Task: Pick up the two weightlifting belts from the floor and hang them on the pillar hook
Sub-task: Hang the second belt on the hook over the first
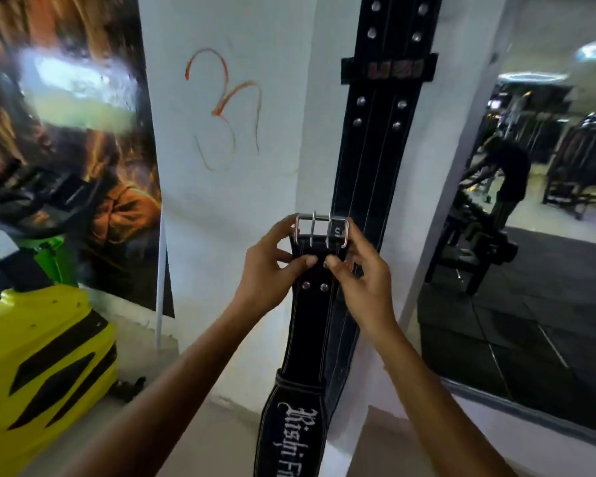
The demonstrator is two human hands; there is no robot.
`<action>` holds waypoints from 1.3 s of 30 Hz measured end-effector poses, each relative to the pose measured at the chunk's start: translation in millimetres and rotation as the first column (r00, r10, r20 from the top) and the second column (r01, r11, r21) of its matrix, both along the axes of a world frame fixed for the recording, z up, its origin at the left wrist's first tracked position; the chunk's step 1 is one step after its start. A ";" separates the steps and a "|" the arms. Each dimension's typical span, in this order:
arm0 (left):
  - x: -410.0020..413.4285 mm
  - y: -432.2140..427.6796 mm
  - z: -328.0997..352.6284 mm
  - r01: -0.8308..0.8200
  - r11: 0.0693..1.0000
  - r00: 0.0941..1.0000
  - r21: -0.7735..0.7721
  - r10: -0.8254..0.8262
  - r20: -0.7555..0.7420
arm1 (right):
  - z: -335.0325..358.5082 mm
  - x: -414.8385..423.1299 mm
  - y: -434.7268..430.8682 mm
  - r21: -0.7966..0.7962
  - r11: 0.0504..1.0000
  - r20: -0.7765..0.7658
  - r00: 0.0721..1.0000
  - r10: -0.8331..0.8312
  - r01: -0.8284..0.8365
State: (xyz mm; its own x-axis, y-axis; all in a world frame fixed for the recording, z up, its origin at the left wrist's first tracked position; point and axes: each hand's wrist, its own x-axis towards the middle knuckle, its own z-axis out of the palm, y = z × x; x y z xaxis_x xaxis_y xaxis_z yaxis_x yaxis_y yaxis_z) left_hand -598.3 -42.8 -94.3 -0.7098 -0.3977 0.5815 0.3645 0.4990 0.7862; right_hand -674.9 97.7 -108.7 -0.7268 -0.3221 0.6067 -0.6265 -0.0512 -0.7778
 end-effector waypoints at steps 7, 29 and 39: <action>-40.0 -0.6 131.6 0.041 0.995 0.979 -0.095 -0.059 -0.194 | 131.4 -37.7 -4.2 -0.127 0.983 -0.236 0.958 -0.161 0.134; -156.4 -7.5 424.7 -0.113 0.963 0.911 -0.244 0.003 -0.412 | 430.2 -101.4 -19.5 -0.205 0.903 -0.361 0.829 -0.427 0.376; -159.9 -10.5 418.2 -0.149 0.938 0.910 -0.312 0.006 -0.415 | 434.0 -115.3 -20.1 -0.136 0.892 -0.354 0.819 -0.451 0.432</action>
